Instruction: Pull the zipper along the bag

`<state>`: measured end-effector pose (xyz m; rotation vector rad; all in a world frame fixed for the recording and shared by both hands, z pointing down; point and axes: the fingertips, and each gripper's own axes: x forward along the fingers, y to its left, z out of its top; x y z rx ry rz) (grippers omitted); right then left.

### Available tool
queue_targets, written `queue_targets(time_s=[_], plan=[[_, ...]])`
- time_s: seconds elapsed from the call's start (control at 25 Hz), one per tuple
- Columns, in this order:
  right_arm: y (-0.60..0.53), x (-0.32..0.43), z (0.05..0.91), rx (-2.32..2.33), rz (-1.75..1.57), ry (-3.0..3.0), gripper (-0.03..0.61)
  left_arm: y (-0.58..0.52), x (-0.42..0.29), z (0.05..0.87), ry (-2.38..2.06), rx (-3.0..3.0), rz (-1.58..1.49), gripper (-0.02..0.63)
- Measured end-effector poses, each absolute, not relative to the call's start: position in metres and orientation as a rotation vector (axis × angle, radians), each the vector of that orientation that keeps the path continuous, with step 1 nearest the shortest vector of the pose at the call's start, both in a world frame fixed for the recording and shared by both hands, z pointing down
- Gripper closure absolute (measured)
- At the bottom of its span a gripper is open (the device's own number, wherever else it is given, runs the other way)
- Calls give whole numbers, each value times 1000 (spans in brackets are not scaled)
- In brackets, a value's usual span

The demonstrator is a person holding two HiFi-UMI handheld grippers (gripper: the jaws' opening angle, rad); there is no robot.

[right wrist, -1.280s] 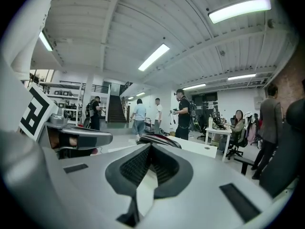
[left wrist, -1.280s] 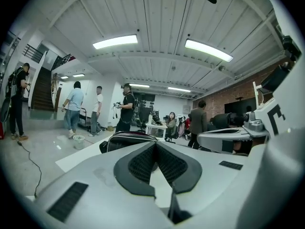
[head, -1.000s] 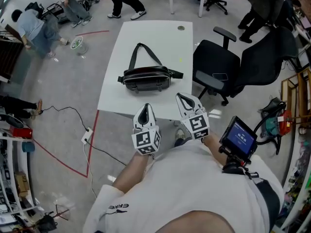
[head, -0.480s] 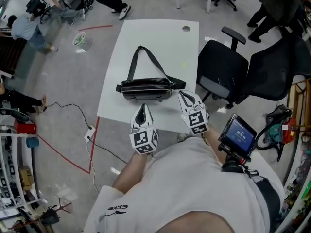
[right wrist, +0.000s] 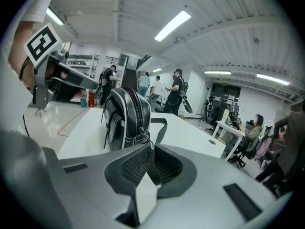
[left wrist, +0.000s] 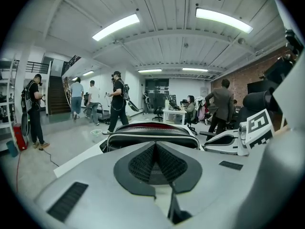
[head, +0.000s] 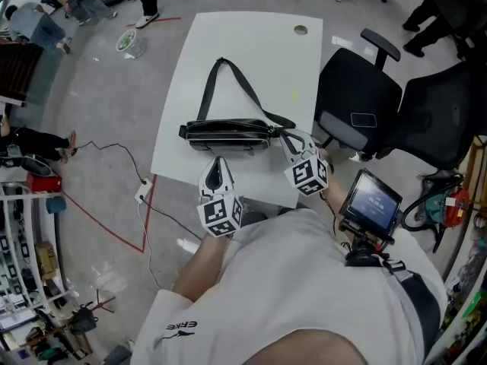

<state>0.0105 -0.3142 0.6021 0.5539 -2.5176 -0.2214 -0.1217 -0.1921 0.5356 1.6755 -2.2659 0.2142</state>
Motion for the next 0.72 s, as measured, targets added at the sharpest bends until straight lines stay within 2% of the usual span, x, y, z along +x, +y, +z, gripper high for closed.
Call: queue_targets(time_s=[0.08,0.24,0.72], plan=[[-317,7,606,514,-273,-2497,564,-193,-125,538,-2270,1663,223,611],[-316,0,617,427,-362,-2446,501,-193,-132,542,-2270,1653,233,611],[-322,-19,615,294,-552,-2403,500,-193,-159,547,-2298,1609,244,611]])
